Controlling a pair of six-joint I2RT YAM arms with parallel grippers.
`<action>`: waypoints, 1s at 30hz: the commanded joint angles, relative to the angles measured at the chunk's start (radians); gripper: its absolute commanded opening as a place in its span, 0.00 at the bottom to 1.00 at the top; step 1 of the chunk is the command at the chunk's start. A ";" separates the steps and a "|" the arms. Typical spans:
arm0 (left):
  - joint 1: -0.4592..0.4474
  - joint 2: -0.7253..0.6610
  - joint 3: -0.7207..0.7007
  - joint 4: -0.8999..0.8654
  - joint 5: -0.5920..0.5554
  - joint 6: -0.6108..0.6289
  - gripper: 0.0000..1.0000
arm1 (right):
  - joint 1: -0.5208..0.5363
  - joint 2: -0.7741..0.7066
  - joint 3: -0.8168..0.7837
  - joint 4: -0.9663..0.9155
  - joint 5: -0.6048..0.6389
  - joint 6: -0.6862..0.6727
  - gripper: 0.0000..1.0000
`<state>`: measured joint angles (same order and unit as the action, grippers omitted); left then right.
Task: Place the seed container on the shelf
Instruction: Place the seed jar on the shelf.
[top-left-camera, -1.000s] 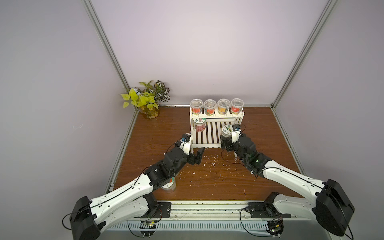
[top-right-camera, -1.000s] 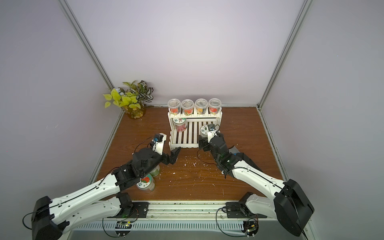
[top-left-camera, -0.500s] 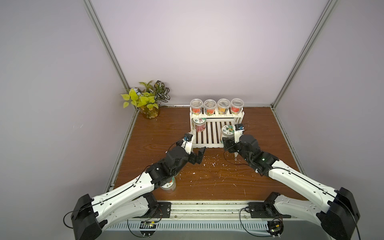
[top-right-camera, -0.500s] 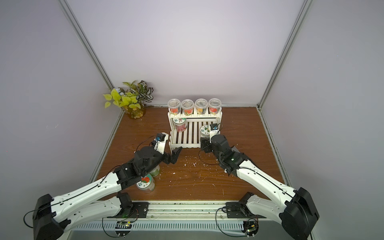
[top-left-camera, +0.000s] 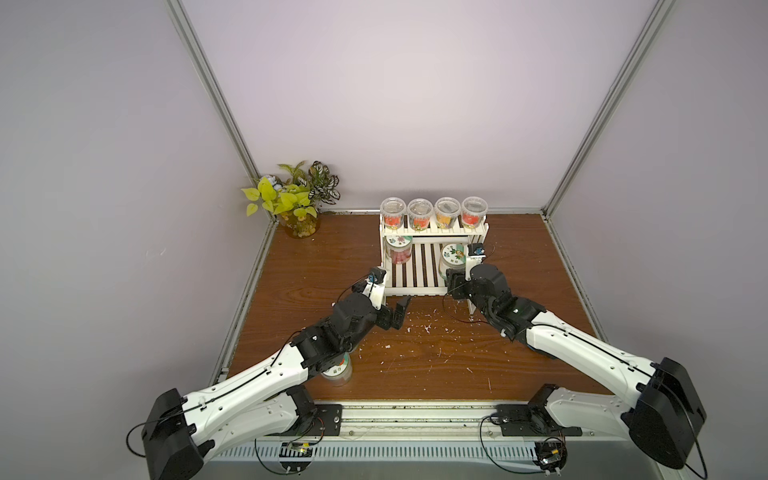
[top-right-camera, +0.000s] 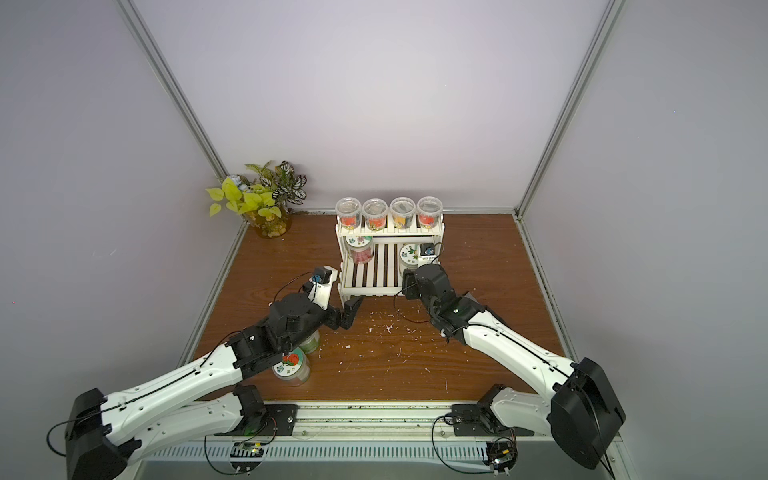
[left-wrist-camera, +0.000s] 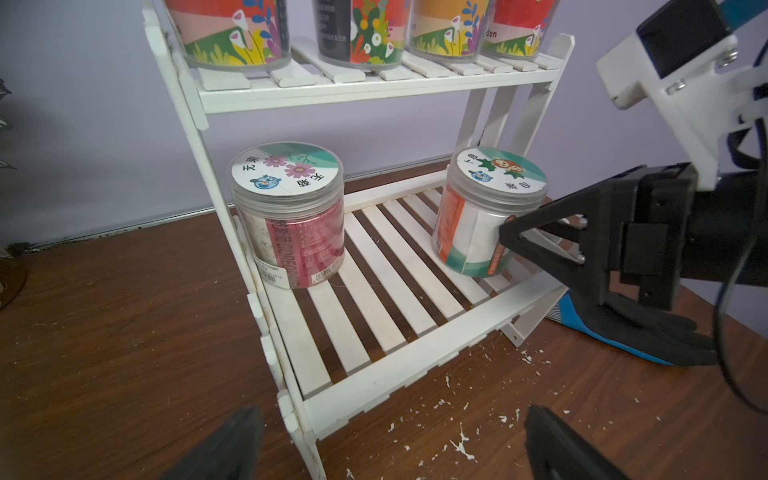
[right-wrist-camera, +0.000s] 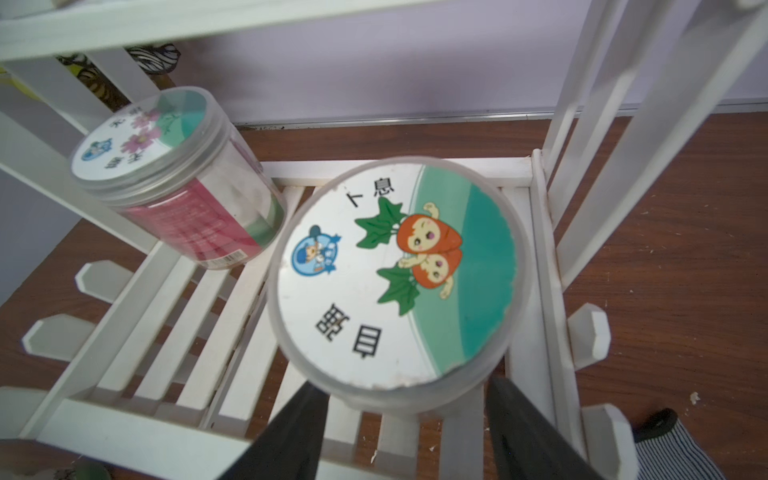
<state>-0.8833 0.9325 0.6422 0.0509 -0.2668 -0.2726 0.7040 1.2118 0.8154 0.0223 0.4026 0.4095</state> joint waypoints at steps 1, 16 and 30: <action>0.013 -0.007 0.027 -0.006 0.000 0.012 1.00 | -0.015 0.009 0.035 0.101 0.074 0.019 0.65; 0.013 -0.002 0.022 -0.013 -0.012 0.007 1.00 | -0.020 0.083 0.035 0.238 0.153 0.009 0.62; 0.014 0.007 0.025 -0.017 -0.020 0.008 1.00 | -0.023 0.134 0.034 0.293 0.176 -0.017 0.62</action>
<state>-0.8829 0.9344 0.6422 0.0463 -0.2726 -0.2729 0.6857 1.3468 0.8322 0.2523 0.5438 0.4046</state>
